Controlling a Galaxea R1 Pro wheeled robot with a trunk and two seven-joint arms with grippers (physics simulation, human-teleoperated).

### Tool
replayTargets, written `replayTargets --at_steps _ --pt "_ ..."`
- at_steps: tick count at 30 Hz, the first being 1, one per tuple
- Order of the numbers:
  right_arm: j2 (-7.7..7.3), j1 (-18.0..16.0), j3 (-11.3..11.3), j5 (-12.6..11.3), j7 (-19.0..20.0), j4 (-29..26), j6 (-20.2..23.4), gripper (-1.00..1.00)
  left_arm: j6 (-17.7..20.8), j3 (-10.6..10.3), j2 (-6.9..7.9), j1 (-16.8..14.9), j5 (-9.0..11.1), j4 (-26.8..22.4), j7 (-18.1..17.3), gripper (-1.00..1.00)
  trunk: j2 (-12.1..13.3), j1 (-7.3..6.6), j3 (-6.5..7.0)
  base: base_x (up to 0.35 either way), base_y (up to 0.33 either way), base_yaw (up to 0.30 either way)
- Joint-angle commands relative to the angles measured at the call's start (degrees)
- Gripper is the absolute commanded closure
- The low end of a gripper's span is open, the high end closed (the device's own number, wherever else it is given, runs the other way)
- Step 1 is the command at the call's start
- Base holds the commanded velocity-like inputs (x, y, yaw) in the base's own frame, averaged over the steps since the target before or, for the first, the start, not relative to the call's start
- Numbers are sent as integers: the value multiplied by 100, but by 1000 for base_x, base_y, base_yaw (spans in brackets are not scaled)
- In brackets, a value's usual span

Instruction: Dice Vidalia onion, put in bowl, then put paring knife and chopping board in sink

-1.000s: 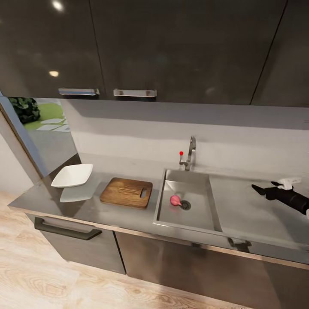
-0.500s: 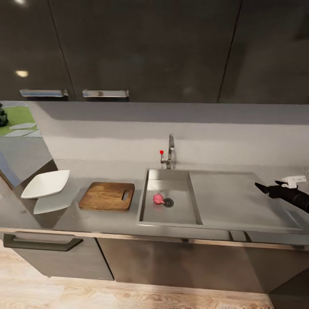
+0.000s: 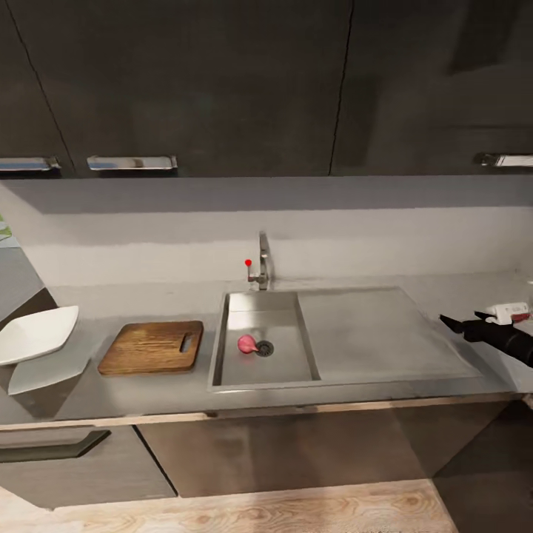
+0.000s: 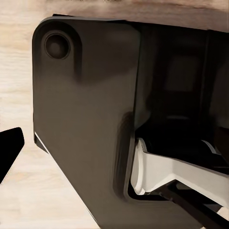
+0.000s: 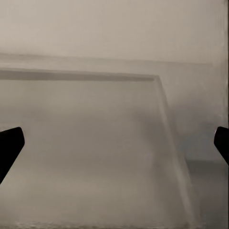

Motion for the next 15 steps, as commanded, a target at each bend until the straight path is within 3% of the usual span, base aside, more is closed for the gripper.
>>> replayTargets --at_steps 1,7,15 --pt "-4 -11 21 -60 5 0 24 -100 -5 35 -4 3 4 -11 -5 -100 -12 4 -11 0 -15 -248" --pt "-5 -11 21 -60 5 0 23 -100 -5 32 -4 3 4 -11 -5 -100 -12 4 -11 20 -94 -244" --pt "-2 -11 21 -62 5 0 22 -100 -6 31 -4 3 4 -11 -5 -100 -12 4 -11 129 -264 -216"
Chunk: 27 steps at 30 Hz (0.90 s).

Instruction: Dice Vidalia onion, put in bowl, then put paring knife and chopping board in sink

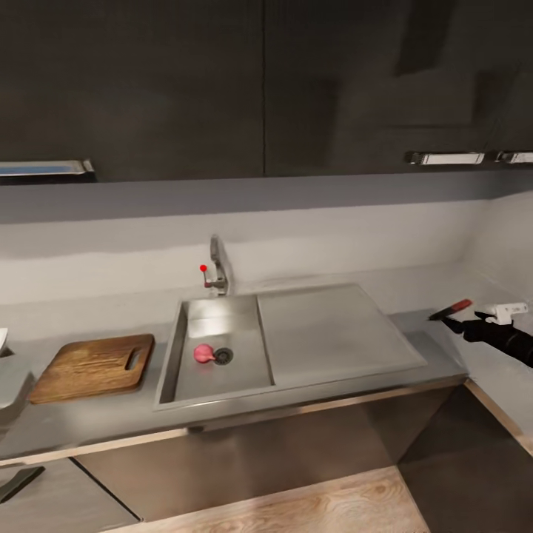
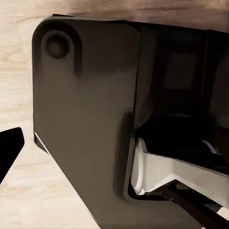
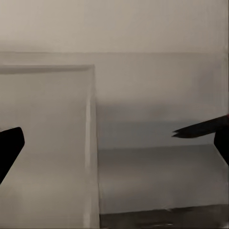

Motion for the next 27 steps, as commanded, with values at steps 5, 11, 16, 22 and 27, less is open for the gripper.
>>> replayTargets --at_steps 5,11,16,22,27 --pt "-2 -10 21 -65 6 2 22 -100 -5 36 -4 4 4 -13 -5 -100 -11 5 -11 138 -279 -151" --pt "-4 -10 21 -67 6 2 22 -100 -5 36 -4 4 4 -13 -5 -100 -11 5 -11 138 -279 -24" --pt "-3 -10 21 -67 6 2 22 -100 -5 36 -4 4 4 -13 -5 -100 -11 5 -11 138 -279 -3" --pt "-2 -10 21 -67 6 2 24 -100 -5 36 -4 4 4 -13 -5 -100 -11 5 -11 135 -267 -1" --pt "-1 -10 21 -67 6 2 22 -100 -5 36 -4 4 4 -13 -5 -100 -11 5 -11 39 -70 0"
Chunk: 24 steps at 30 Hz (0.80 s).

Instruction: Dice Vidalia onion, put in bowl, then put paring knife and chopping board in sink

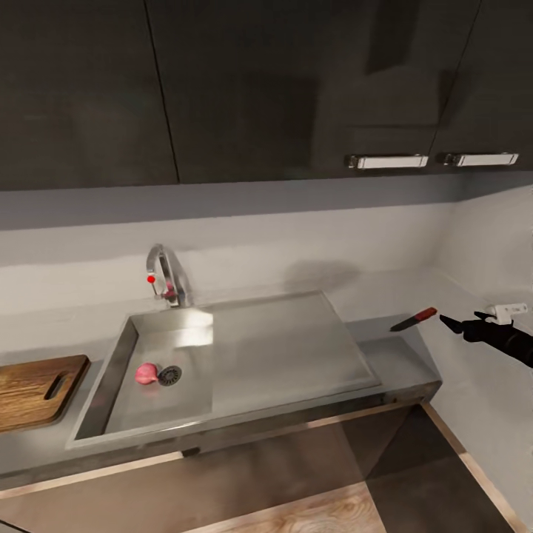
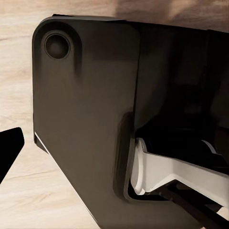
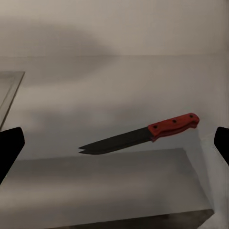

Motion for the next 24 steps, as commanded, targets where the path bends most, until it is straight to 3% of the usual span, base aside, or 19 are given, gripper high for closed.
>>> replayTargets --at_steps 1,8,24 --pt "-6 -9 20 -60 5 0 25 -100 -6 35 -4 3 4 -10 -5 -100 -12 4 -11 9 -16 0" --pt "-6 -9 20 -60 5 0 25 -100 -6 36 -4 3 4 -10 -5 -100 -12 4 -11 84 -4 0" --pt "-6 -9 20 -60 5 0 25 -100 -6 35 -4 3 4 -10 -5 -100 -12 4 -11 254 -74 0"
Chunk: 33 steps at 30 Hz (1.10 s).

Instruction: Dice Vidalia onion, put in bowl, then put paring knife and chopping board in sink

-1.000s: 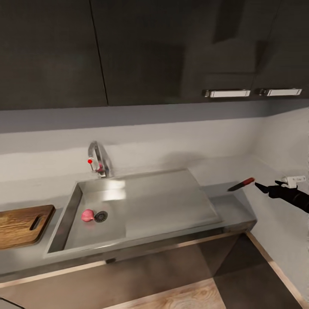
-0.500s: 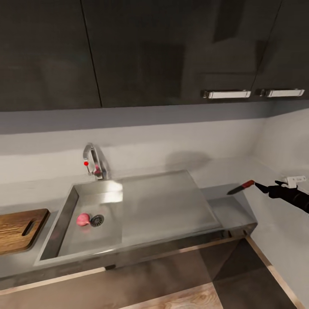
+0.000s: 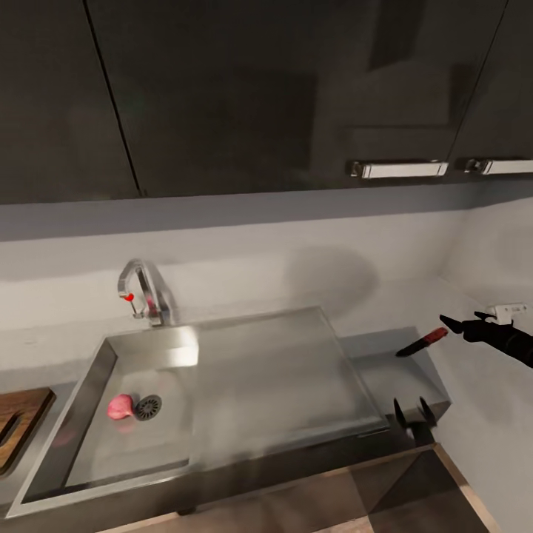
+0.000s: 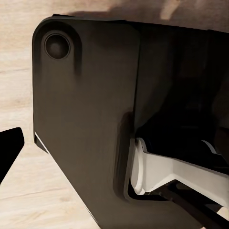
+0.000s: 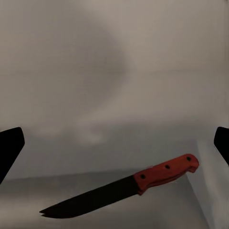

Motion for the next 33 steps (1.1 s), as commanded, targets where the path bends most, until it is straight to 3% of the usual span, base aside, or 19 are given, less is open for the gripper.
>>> replayTargets --at_steps 1,33 --pt "-6 -9 20 -60 5 0 25 -100 -6 35 -4 3 4 -10 -5 -100 -11 5 -11 109 -23 0" --pt "-6 -9 20 -60 5 0 25 -100 -6 37 -4 3 4 -10 -5 -100 -11 5 -11 25 -6 0"
